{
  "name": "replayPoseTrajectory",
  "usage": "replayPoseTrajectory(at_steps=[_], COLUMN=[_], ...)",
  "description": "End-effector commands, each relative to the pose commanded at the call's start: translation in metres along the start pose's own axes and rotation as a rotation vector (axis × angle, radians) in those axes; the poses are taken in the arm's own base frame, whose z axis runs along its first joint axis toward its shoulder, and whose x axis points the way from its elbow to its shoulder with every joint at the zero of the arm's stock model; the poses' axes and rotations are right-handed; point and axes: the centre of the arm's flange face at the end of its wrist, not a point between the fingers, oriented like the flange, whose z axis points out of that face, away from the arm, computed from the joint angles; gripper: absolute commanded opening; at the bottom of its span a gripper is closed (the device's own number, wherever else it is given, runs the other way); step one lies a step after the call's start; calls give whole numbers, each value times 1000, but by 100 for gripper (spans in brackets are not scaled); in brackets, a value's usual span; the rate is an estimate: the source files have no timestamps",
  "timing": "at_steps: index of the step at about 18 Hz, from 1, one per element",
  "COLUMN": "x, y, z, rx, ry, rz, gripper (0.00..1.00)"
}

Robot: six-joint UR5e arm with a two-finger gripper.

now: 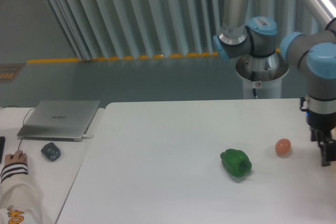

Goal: Place the yellow pepper in a basket

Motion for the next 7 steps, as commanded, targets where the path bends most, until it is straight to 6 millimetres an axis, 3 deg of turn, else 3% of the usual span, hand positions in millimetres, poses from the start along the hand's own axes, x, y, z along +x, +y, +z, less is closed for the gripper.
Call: replayPoseTrajectory(at_steps=[7], x=[2], y=[-9], z=[-2], rx=[1], ry=[3], rz=[15], gripper=[100])
